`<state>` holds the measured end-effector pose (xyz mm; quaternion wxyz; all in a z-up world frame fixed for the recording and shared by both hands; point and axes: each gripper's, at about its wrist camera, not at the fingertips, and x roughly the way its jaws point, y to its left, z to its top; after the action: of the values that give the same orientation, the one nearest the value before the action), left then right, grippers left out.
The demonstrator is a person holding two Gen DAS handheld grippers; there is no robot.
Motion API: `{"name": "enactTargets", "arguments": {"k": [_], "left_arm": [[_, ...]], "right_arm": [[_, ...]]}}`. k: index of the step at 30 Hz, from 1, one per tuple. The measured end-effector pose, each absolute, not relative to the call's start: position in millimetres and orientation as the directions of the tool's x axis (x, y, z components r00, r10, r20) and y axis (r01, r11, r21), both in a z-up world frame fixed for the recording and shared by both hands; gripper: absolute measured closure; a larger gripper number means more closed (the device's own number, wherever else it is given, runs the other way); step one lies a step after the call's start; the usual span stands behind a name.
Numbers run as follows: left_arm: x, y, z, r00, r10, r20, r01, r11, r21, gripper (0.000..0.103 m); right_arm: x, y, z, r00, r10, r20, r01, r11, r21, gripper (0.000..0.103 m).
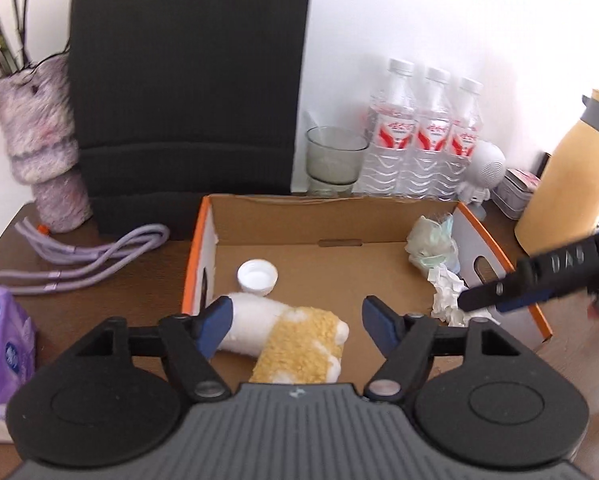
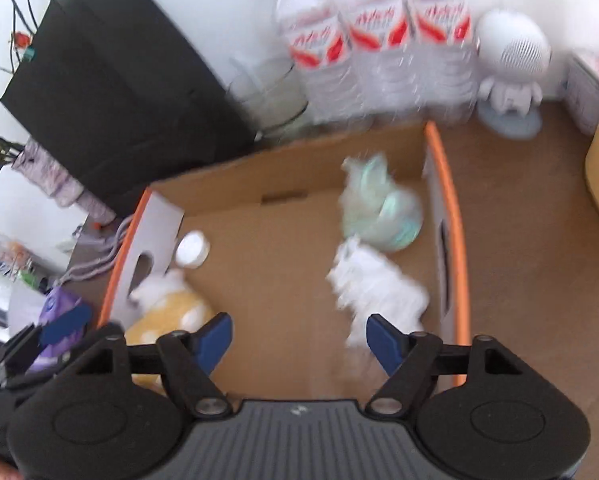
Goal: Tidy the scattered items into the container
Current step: 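Drop the plush hamster with the left tool while the right drops tissue into the box, then grasp the blue-patterned wrapper with the right tool while the left tool grasps the purple pouch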
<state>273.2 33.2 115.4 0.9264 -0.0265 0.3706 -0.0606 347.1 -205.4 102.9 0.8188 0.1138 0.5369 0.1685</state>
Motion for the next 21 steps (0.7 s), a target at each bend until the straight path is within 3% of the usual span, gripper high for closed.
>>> {"name": "enactTargets", "arguments": {"k": [6,9,14,21], "left_arm": [[248,25,125,0.704,-0.098,-0.703,0.060,0.995,-0.078,0.006],[219,21,135,0.775,-0.090,-0.626,0.065,0.996,-0.063,0.001],[158,12,141,0.918,-0.077,-0.390,0.080,0.997,-0.008,0.000],[105,7,139,0.957,-0.062,-0.284,0.059,0.998,-0.019,0.000]], "right_arm": [[306,-185,123,0.441,0.304,-0.845,-0.188,0.951,0.244,0.027],[271,-187,136,0.577,0.253,-0.776,-0.220,0.964,0.151,0.026],[208,-207,143,0.791,0.230,-0.568,-0.217,0.972,0.092,0.025],[144,-219,137,0.864,0.233,-0.447,-0.211,0.972,0.099,0.025]]}}
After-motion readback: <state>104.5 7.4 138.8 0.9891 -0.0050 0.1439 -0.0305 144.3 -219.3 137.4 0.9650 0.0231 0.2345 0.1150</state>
